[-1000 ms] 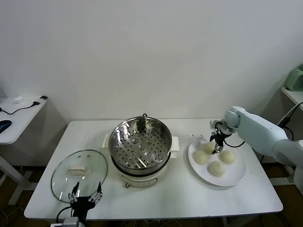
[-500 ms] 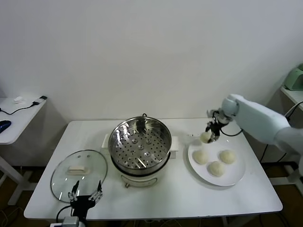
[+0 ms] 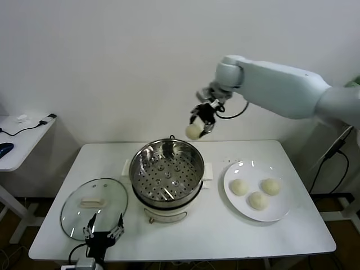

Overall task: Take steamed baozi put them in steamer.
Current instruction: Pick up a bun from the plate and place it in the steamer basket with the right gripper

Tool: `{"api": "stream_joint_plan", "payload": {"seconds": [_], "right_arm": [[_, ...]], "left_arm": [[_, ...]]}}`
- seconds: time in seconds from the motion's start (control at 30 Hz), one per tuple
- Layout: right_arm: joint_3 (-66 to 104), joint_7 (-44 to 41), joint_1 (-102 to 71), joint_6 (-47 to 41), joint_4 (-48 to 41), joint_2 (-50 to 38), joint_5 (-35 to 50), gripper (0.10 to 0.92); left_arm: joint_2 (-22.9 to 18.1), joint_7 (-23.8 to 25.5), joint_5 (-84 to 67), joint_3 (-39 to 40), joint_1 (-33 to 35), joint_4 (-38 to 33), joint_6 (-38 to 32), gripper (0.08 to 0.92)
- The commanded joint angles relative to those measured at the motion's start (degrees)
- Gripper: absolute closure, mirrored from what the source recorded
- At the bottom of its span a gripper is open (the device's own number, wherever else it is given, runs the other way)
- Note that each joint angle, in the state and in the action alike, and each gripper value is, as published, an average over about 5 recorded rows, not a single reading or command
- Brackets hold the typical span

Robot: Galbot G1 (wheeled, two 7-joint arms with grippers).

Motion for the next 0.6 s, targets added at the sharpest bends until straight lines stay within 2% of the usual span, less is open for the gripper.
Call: {"api": "stream_joint_plan", "payload": {"seconds": [0.03, 0.4, 0.6], "right_arm": [[-2.06, -0.07, -0.82, 19.71, 0.32, 11.05, -13.65, 0.380], [4.01, 5.79, -14.34, 25.65, -9.71, 11.59, -34.43, 0.380], [6.02, 7.90, -18.16, 26.06, -15.07, 12.18, -37.65, 0.380]], "left_arm": [[-0.12, -0.15, 0.47, 0.18, 0.56, -0.30, -0.57, 0.177], [-0.11, -0.34, 1.06, 0.63, 0.83, -0.36, -1.30, 0.177], [0.02, -0.38, 1.05, 0.68, 0.75, -0.25, -1.32, 0.177]]}}
